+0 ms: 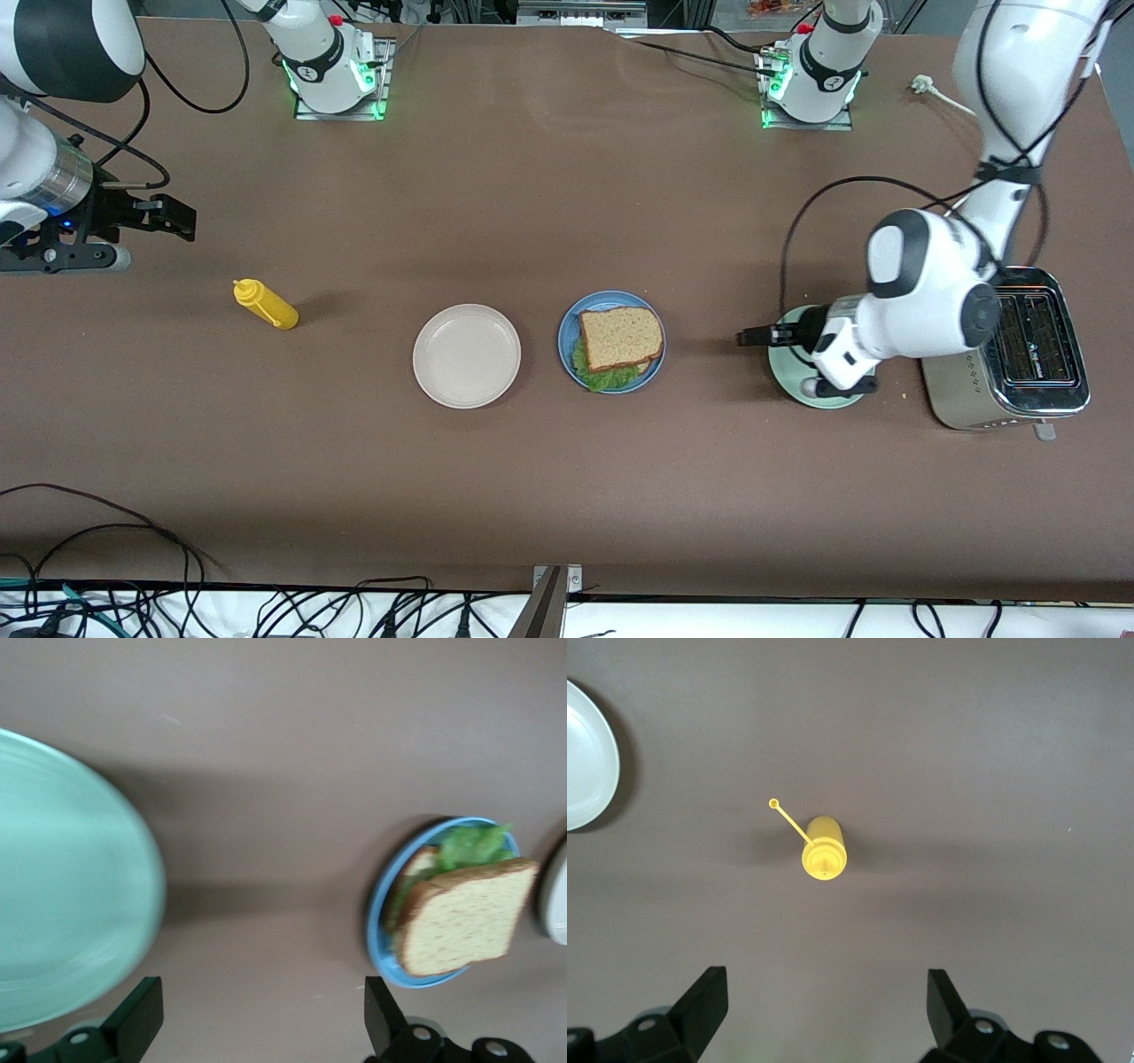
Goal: Make sandwich in blue plate with both arms
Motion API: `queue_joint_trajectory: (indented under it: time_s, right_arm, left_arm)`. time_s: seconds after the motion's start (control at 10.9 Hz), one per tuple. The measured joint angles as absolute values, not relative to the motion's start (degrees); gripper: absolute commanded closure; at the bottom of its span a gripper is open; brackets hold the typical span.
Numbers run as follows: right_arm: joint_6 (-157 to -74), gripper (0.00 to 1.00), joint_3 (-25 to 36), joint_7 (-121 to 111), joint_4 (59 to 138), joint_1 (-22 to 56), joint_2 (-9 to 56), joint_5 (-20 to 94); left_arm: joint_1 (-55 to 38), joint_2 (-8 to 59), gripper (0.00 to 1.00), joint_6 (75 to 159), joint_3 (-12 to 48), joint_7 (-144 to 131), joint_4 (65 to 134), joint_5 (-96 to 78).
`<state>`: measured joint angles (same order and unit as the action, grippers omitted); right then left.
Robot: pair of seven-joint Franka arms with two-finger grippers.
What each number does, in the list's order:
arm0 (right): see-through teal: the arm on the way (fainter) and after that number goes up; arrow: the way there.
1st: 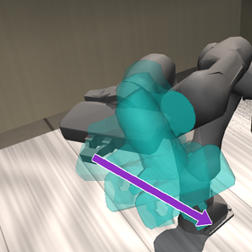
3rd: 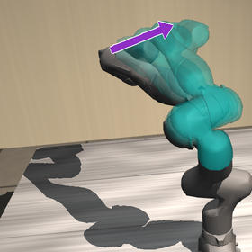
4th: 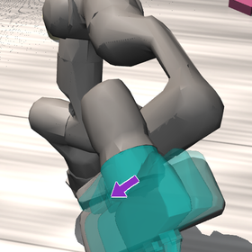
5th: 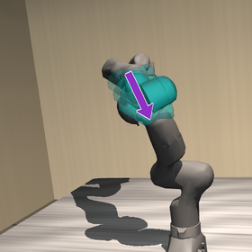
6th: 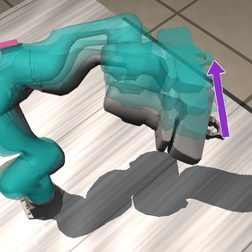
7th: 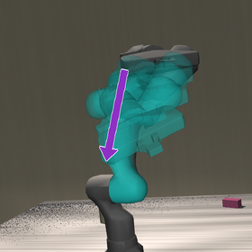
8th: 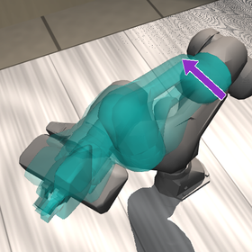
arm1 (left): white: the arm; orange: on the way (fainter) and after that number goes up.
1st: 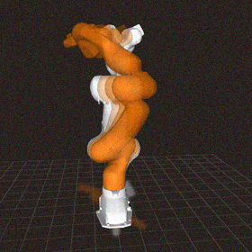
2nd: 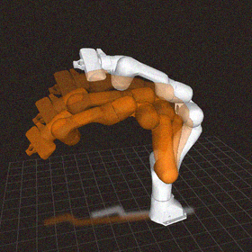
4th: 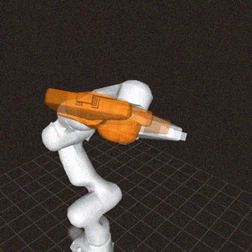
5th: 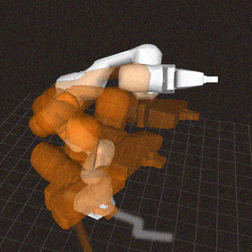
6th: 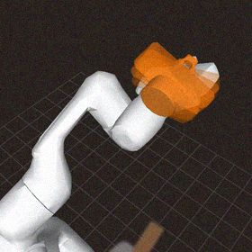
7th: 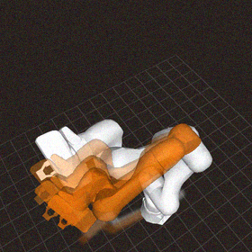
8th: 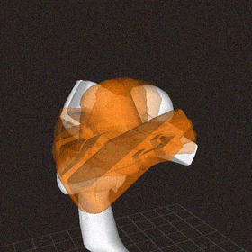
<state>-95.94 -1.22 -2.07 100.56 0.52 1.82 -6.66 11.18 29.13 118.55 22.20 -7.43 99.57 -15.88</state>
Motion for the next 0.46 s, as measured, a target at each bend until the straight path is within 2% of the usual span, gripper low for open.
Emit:
queue_joint_trajectory:
  time_s: [0.46]
  right_arm:
    - [-97.2, 0.00, -2.1, -2.1, 99.6, -0.8, 2.2, -6.6]
  left_arm:
    - [16.3, 24.0, 0.00, 95.1, 21.9, -7.5, 82.6, 0.4]
